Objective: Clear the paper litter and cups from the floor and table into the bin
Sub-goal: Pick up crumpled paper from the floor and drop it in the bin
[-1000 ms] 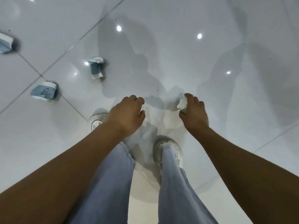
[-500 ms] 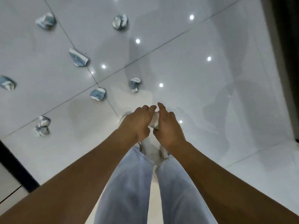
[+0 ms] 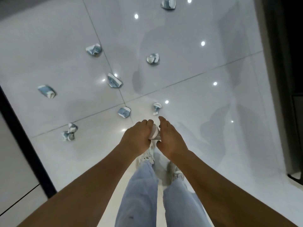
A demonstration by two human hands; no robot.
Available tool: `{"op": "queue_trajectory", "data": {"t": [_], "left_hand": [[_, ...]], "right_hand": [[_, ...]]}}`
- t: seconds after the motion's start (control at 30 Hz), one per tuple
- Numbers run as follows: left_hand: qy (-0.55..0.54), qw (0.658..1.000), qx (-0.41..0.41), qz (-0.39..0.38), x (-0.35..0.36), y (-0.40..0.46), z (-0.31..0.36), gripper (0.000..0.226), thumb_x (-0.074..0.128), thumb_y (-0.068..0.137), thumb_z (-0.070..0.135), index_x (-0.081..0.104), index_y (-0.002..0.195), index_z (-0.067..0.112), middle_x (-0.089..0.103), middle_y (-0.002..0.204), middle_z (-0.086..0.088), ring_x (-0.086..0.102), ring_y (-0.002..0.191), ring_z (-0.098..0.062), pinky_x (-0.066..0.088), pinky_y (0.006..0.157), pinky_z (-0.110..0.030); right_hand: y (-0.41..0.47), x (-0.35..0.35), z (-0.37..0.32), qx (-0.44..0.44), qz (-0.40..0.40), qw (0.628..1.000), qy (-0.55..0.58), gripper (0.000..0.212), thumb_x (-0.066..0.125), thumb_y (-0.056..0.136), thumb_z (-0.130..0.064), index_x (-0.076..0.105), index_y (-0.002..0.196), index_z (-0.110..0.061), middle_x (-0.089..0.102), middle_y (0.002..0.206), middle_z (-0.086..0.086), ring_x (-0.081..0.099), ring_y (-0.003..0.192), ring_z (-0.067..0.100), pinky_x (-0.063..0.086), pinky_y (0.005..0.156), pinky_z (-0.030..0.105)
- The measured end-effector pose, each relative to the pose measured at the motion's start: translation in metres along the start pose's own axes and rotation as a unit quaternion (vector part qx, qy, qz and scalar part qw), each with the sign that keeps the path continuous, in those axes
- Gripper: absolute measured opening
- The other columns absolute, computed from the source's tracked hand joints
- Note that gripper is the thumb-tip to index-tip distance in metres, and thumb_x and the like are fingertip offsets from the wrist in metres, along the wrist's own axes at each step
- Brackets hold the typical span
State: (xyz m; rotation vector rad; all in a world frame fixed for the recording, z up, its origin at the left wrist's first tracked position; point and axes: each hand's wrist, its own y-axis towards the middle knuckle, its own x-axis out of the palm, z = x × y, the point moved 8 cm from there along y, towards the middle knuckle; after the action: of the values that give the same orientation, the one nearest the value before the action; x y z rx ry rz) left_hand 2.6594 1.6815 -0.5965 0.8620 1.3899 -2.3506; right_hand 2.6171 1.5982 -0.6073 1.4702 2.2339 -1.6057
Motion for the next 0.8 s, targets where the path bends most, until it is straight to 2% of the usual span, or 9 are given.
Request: {"op": "queue_trajectory", "data": {"t": [0.1, 0.23, 0.4, 0.57, 0.7, 0.8], "left_hand": [[0.008, 0.998, -0.058, 0.019, -0.009, 0.004, -0.031, 0.038, 0.058, 0.086, 0.017, 0.041, 0.120, 0.017, 0.056, 0.111, -0.001, 0.057, 0.097, -0.019, 0.039, 0.066, -0.024], [0.016, 0.993, -0.111, 0.022, -0.001, 0.018, -0.070, 0.043, 0.055, 0.087, 0.017, 0.039, 0.126, 0.014, 0.054, 0.115, -0.004, 0.056, 0.102, -0.023, 0.046, 0.071, -0.034], [-0.026, 0.986, -0.162, 0.035, 0.044, 0.051, -0.121, 0.039, 0.056, 0.084, 0.017, 0.042, 0.120, 0.014, 0.055, 0.107, -0.004, 0.055, 0.093, -0.025, 0.037, 0.064, -0.032], [-0.059, 0.979, -0.186, 0.066, 0.102, 0.092, -0.163, 0.042, 0.057, 0.083, 0.017, 0.043, 0.123, 0.014, 0.055, 0.106, -0.005, 0.055, 0.091, -0.026, 0.038, 0.064, -0.033], [-0.077, 0.976, -0.191, 0.071, 0.147, 0.118, -0.186, 0.043, 0.056, 0.084, 0.018, 0.043, 0.124, 0.015, 0.055, 0.110, -0.004, 0.054, 0.095, -0.027, 0.045, 0.068, -0.036], [-0.088, 0.972, -0.209, 0.066, 0.172, 0.125, -0.200, 0.042, 0.055, 0.083, 0.016, 0.042, 0.123, 0.014, 0.054, 0.110, -0.004, 0.053, 0.096, -0.027, 0.040, 0.064, -0.034]], "right_hand": [[0.018, 0.000, -0.001, 0.011, -0.008, 0.999, -0.053, 0.076, 0.063, 0.086, -0.010, 0.020, 0.149, -0.014, 0.046, 0.134, 0.006, 0.046, 0.120, 0.022, 0.046, 0.096, 0.035], [0.054, 0.004, 0.015, 0.030, 0.000, 0.993, -0.113, 0.070, 0.066, 0.085, -0.014, 0.028, 0.143, -0.016, 0.049, 0.126, 0.007, 0.047, 0.113, 0.024, 0.048, 0.091, 0.036], [0.118, 0.030, 0.050, 0.032, 0.012, 0.986, -0.166, 0.062, 0.062, 0.088, -0.017, 0.032, 0.142, -0.014, 0.046, 0.129, 0.009, 0.047, 0.112, 0.025, 0.050, 0.087, 0.035], [0.200, 0.078, 0.088, 0.029, 0.018, 0.979, -0.203, 0.067, 0.067, 0.084, -0.017, 0.033, 0.142, -0.015, 0.028, 0.146, 0.014, 0.038, 0.121, 0.036, 0.047, 0.085, 0.039], [0.250, 0.126, 0.112, 0.012, -0.011, 0.968, -0.251, 0.072, 0.071, 0.079, -0.014, 0.032, 0.140, -0.019, 0.019, 0.150, 0.013, 0.028, 0.131, 0.042, 0.047, 0.088, 0.042], [0.265, 0.155, 0.124, 0.010, -0.020, 0.958, -0.287, 0.070, 0.068, 0.076, -0.004, 0.034, 0.135, -0.021, 0.015, 0.150, 0.013, 0.024, 0.132, 0.041, 0.046, 0.092, 0.043]]}}
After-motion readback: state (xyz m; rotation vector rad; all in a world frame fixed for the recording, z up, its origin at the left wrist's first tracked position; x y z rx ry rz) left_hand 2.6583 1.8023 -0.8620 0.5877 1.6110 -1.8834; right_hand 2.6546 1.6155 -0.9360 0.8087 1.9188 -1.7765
